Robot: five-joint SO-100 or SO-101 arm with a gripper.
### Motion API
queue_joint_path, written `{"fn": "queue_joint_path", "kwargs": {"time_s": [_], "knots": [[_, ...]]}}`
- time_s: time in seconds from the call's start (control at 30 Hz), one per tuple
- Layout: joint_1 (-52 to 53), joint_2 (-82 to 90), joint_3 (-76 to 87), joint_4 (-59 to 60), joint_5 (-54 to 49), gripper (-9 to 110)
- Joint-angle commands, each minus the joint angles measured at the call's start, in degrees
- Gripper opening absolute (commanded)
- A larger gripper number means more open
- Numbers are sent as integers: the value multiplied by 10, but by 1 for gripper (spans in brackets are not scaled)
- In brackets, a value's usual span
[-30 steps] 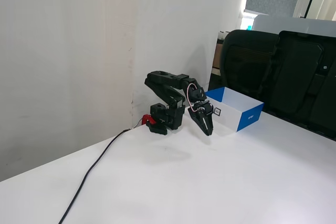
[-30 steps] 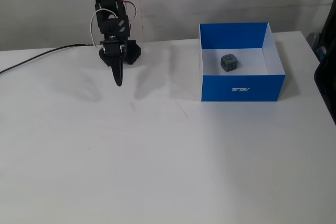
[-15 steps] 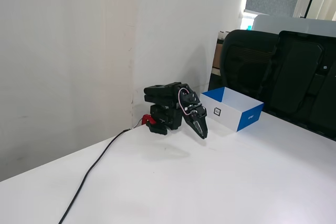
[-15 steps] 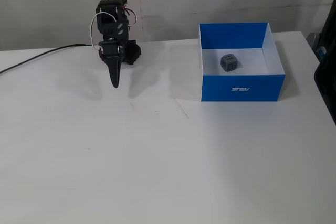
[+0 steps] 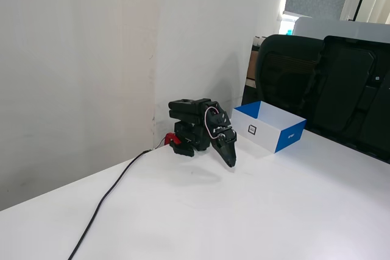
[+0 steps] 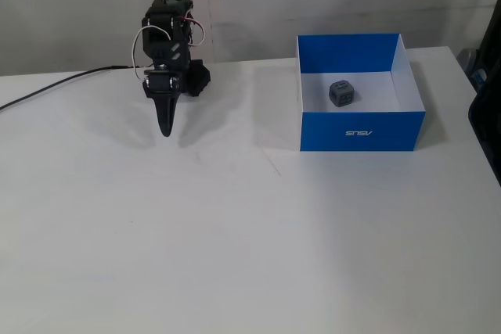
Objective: Grasp the gray block and put it in the box.
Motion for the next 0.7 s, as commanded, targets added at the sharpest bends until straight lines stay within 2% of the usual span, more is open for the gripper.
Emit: {"fn": "queue_joint_path", "kwargs": {"time_s": [0.0, 0.23, 0.67], "knots": [[-11, 5, 32, -38, -3, 4], [-18, 5, 36, -9, 4, 0], [-12, 5, 35, -8, 4, 0]]}}
